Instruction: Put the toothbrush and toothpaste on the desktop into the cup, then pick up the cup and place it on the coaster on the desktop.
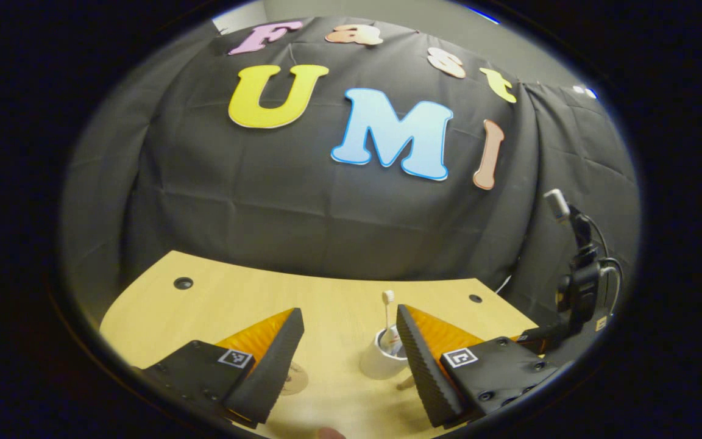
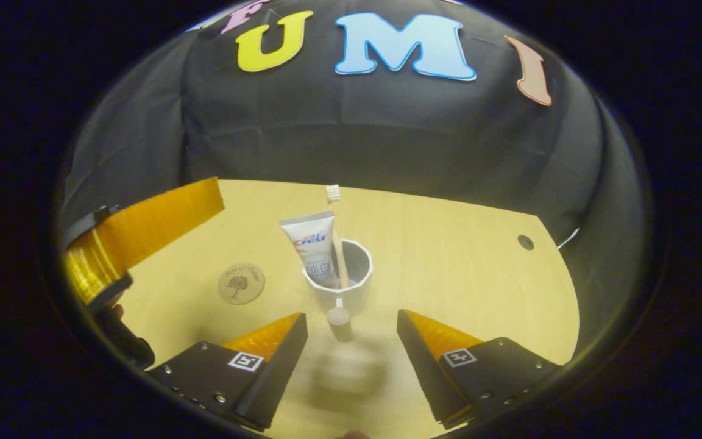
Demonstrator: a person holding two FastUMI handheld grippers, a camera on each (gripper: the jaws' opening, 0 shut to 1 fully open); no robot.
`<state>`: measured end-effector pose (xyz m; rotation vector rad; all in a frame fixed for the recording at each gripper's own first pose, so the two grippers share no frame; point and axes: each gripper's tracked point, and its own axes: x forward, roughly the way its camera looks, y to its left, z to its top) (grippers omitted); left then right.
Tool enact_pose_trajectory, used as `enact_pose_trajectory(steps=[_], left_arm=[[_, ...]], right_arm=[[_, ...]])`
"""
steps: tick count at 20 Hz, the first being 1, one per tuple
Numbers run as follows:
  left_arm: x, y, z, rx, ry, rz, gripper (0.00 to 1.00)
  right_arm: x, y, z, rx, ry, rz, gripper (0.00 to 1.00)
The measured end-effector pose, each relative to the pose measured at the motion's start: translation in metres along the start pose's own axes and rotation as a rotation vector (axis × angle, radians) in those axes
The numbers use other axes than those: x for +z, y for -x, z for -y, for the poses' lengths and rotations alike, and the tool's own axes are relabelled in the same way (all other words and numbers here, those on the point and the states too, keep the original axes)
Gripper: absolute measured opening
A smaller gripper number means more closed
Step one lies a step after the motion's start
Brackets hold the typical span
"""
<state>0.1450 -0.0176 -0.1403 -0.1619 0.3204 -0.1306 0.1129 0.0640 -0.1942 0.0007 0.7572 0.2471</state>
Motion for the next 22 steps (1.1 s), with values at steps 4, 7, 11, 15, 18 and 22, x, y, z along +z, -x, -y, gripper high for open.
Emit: enact_pose_trajectory(steps=[4,7,11,15,18,22], left_arm=[[-0.001,0.013,-0.02,0.035,0.014,-0.002,0.97],[-0.007,0.02,-0.034,0.057,0.011,-0.011,0.97],[-0.015,0.028,-0.049,0.08,0.011,-0.025,0.97],[-0.025,0.033,-0.064,0.102,0.021,-0.045,0.97],[-0.032,0.035,-0.076,0.124,0.039,-0.06,0.97],[-0.035,0.038,-0.089,0.151,0.05,-0.063,0.98]], right_arm=[[-0.007,-0.023,-0.004,-0.001,0.015,-0.088,0.9],[-0.013,-0.039,-0.005,-0.01,0.038,-0.148,0.9],[-0.018,-0.058,-0.009,0.005,0.077,-0.242,0.9],[-0.022,-0.077,-0.012,0.008,0.109,-0.322,0.9],[-0.028,-0.084,-0.015,0.018,0.109,-0.376,0.9],[-0.035,-0.091,-0.014,0.009,0.107,-0.411,0.78]])
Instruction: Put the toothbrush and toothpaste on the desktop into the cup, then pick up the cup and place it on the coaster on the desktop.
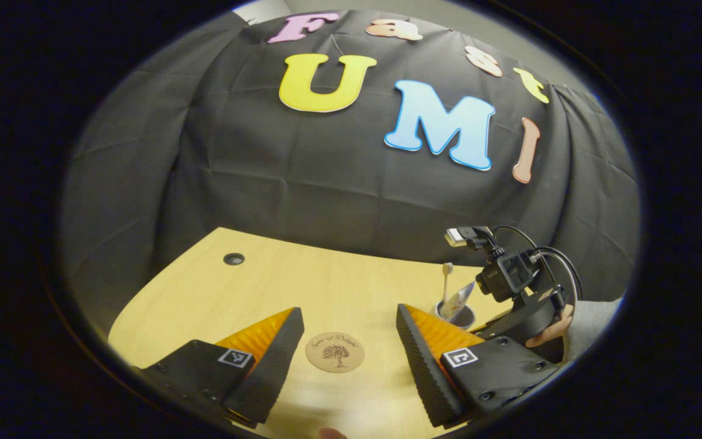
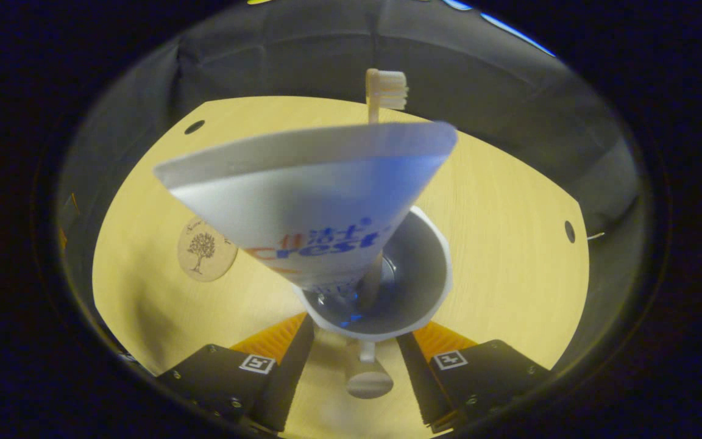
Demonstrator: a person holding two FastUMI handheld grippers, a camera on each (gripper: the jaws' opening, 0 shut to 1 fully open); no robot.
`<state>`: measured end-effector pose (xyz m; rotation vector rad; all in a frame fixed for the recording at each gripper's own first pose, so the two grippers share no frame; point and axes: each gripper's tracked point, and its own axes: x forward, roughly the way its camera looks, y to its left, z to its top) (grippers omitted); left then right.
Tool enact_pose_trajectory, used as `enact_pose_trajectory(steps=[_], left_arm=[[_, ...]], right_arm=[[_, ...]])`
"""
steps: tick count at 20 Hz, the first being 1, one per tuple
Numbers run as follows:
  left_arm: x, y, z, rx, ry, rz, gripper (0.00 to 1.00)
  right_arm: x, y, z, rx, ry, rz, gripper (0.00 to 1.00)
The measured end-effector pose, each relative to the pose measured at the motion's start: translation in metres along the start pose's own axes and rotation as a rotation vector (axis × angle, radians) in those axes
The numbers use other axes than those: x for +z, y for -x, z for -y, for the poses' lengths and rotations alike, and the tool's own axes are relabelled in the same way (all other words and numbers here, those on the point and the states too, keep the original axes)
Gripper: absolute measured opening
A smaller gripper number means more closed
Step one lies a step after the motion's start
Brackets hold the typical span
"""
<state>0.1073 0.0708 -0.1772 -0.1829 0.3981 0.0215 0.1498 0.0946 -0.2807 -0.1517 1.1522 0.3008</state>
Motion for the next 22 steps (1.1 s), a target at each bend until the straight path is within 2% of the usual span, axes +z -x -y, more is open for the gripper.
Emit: enact_pose_trajectory(steps=[3,4,6,8,10,11,12,15,16,17,22], left_arm=[[-0.003,0.001,-0.006,0.012,0.01,-0.004,0.98],[-0.004,0.001,-0.007,0.014,0.014,-0.005,0.98],[-0.006,0.001,-0.007,0.015,0.021,-0.007,0.98],[-0.009,0.003,-0.006,0.019,0.022,-0.012,0.98],[-0.01,0.003,-0.006,0.021,0.024,-0.015,1.0],[-0.012,0.004,-0.006,0.024,0.026,-0.016,0.94],[-0.012,0.005,-0.008,0.029,0.028,-0.016,0.98],[-0.011,0.01,-0.012,0.039,0.035,-0.012,0.98],[-0.011,0.012,-0.013,0.044,0.036,-0.009,1.0],[-0.011,0.015,-0.015,0.048,0.036,-0.006,1.0],[-0.012,0.035,-0.033,0.083,0.05,0.001,1.0]], right_arm=[[0.0,-0.004,0.005,-0.01,-0.013,-0.004,0.73],[-0.001,-0.003,0.005,0.0,-0.024,-0.008,0.62],[-0.004,-0.003,0.008,0.0,-0.037,-0.021,0.58],[-0.004,-0.004,0.007,0.007,-0.08,-0.03,0.31],[-0.006,-0.006,0.008,0.001,-0.092,-0.032,0.33],[-0.003,0.0,0.009,-0.003,-0.083,-0.03,0.28],[-0.002,-0.001,0.01,-0.014,-0.071,-0.021,0.28],[0.0,0.004,0.012,-0.05,-0.017,0.005,0.26],[0.002,0.006,0.009,-0.045,-0.01,0.014,0.3],[0.005,0.01,0.004,-0.034,-0.013,0.024,0.26],[0.018,0.014,-0.042,0.034,-0.006,0.056,0.26]])
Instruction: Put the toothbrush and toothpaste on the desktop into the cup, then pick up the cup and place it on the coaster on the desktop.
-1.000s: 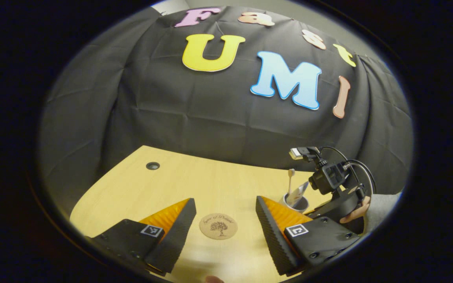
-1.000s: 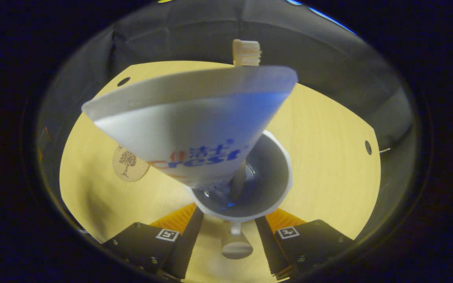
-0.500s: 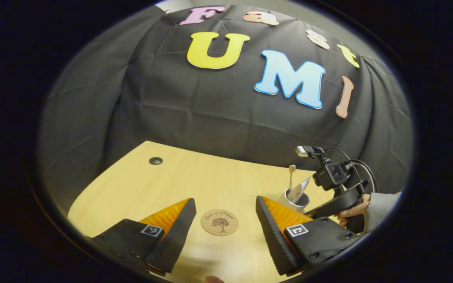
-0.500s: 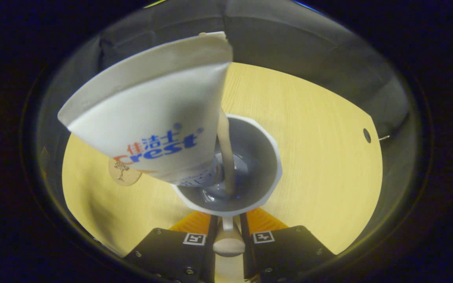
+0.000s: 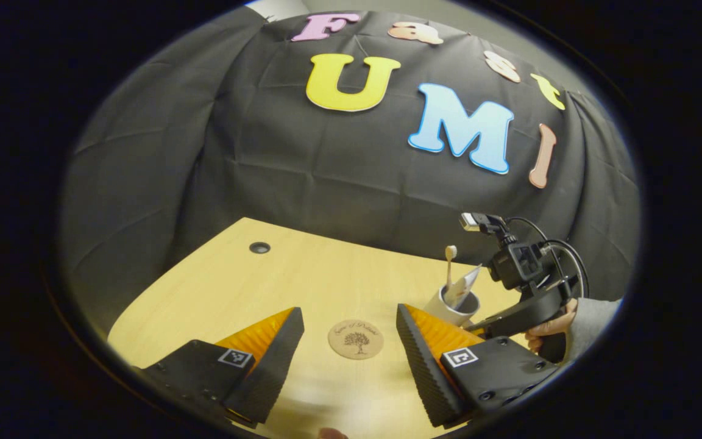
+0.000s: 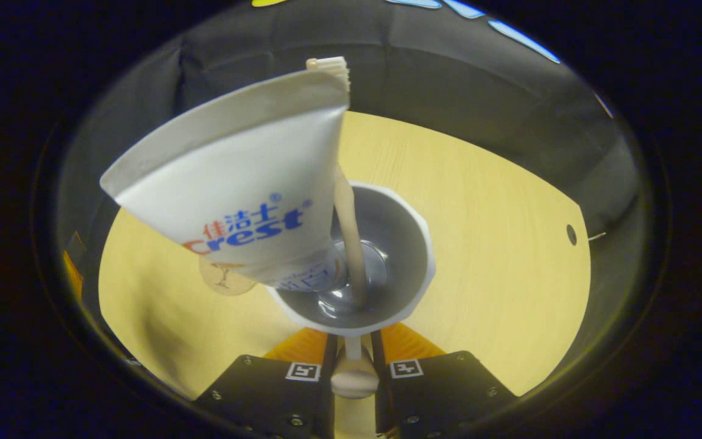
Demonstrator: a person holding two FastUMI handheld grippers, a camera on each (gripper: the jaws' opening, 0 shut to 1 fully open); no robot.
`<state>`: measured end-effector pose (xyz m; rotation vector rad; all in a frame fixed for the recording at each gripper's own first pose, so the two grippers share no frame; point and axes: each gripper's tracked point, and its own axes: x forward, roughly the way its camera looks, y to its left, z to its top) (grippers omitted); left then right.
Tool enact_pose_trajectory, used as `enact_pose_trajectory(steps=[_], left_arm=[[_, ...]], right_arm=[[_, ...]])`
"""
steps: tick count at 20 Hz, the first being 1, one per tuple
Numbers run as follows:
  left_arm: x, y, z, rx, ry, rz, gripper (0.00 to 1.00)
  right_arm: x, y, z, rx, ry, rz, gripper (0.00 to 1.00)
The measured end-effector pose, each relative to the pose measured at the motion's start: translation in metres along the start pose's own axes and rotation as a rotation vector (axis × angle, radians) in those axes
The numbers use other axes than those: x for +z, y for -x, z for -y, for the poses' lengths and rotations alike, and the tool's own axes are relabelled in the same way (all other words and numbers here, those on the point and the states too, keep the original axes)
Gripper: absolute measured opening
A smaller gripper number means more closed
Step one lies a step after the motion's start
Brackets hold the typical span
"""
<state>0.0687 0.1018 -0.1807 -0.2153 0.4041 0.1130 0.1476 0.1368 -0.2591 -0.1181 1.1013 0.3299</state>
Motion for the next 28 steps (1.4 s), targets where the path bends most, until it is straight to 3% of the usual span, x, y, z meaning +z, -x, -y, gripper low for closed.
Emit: enact_pose_trajectory(steps=[7,13,22,23,24,27,28], left_arm=[[0.0,0.026,-0.036,0.054,0.027,0.018,0.98],[-0.002,0.039,-0.069,0.102,0.047,0.016,1.0],[-0.002,0.044,-0.085,0.105,0.057,0.016,1.0],[-0.003,0.044,-0.085,0.103,0.058,0.014,0.98],[-0.003,0.044,-0.086,0.101,0.06,0.014,0.98],[-0.003,0.044,-0.089,0.098,0.061,0.014,0.98],[-0.003,0.044,-0.089,0.095,0.062,0.015,0.98]], right_arm=[[0.015,0.003,-0.066,0.096,0.054,0.003,0.26],[0.017,-0.011,-0.103,0.117,0.099,-0.017,0.26],[0.016,-0.021,-0.118,0.105,0.098,-0.04,0.26],[0.015,-0.021,-0.117,0.102,0.098,-0.039,0.3],[0.014,-0.02,-0.118,0.101,0.097,-0.038,0.26],[0.017,-0.021,-0.118,0.101,0.094,-0.027,0.29],[0.017,-0.02,-0.119,0.103,0.092,-0.023,0.24]])
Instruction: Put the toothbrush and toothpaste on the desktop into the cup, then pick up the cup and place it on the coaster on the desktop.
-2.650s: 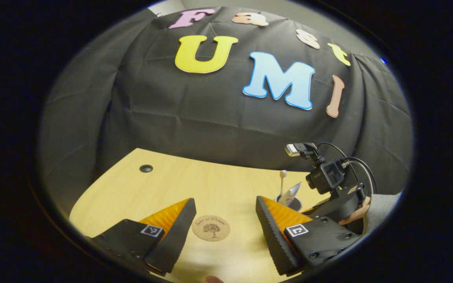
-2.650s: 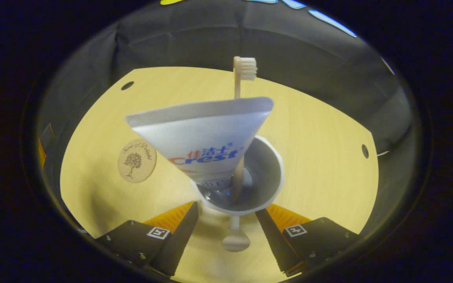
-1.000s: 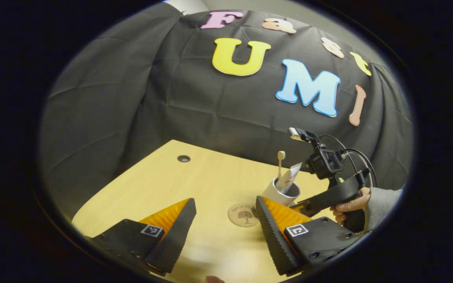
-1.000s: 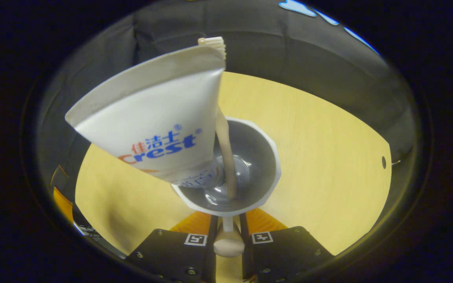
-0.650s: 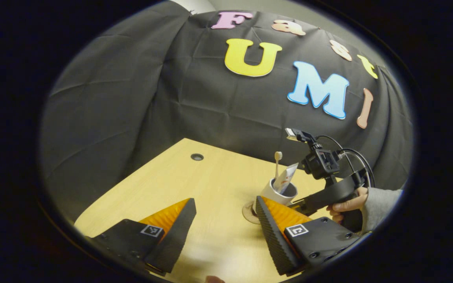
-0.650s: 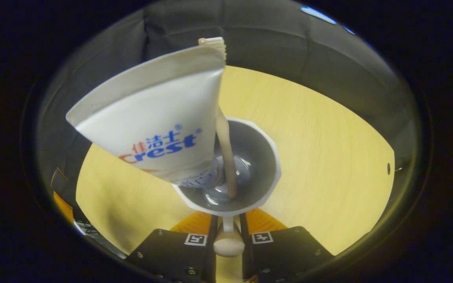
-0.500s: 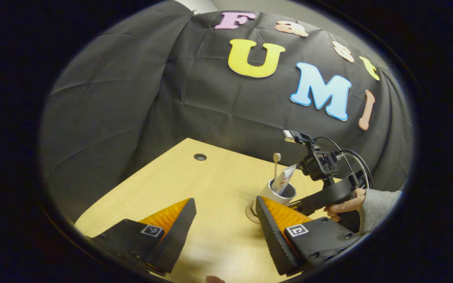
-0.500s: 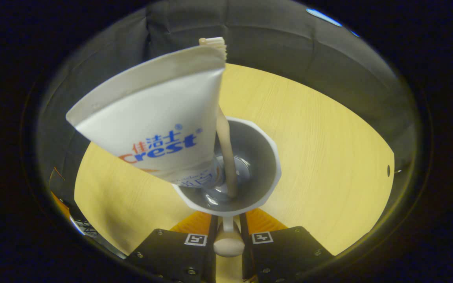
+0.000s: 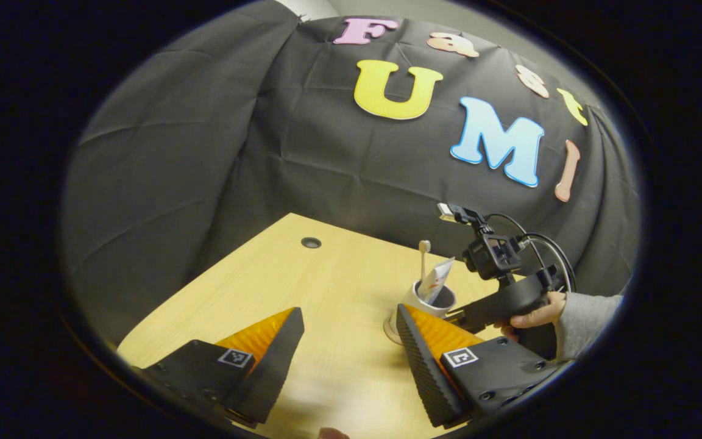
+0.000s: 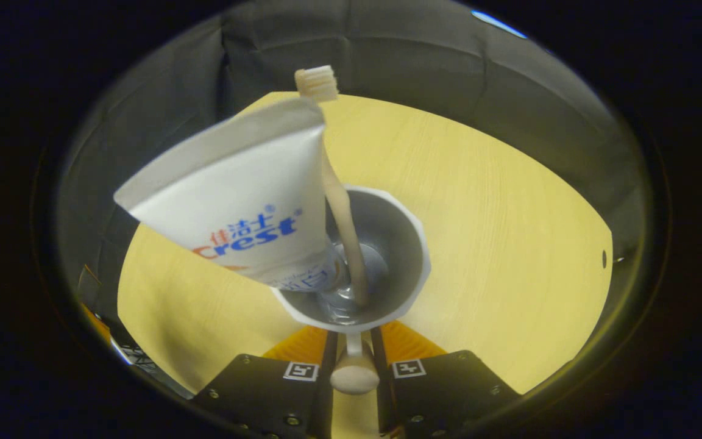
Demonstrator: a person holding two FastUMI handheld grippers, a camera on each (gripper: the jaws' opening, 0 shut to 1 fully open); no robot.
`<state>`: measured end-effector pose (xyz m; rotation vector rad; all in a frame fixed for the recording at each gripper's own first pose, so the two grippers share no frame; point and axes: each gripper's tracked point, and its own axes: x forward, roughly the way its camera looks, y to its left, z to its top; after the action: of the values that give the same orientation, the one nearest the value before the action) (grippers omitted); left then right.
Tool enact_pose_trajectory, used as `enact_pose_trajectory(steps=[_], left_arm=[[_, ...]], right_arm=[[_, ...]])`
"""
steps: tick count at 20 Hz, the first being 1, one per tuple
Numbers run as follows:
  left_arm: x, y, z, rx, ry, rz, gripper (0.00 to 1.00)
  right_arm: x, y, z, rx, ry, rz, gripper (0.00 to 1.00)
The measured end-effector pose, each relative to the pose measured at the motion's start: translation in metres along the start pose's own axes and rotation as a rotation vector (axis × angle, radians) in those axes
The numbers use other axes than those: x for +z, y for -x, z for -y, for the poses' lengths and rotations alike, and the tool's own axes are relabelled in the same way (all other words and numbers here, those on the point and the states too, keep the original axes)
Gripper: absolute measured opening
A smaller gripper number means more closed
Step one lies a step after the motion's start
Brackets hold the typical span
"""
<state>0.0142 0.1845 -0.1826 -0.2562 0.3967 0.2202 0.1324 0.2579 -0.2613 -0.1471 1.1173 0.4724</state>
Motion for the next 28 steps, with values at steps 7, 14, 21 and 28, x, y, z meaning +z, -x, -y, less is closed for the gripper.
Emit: enact_pose_trajectory(steps=[7,14,21,28], left_arm=[[0.009,-0.004,0.01,-0.026,-0.024,0.014,0.98],[0.028,-0.003,0.048,-0.084,-0.082,0.056,1.0],[0.046,0.0,0.114,-0.164,-0.113,0.096,0.98],[0.064,0.008,0.176,-0.217,-0.144,0.161,1.0]], right_arm=[[-0.001,0.036,0.009,-0.016,-0.029,0.081,0.51],[-0.026,0.099,0.027,-0.006,-0.127,0.207,0.9],[-0.042,0.183,0.081,-0.109,-0.215,0.441,0.9],[-0.05,0.258,0.135,-0.281,-0.201,0.734,0.9]])
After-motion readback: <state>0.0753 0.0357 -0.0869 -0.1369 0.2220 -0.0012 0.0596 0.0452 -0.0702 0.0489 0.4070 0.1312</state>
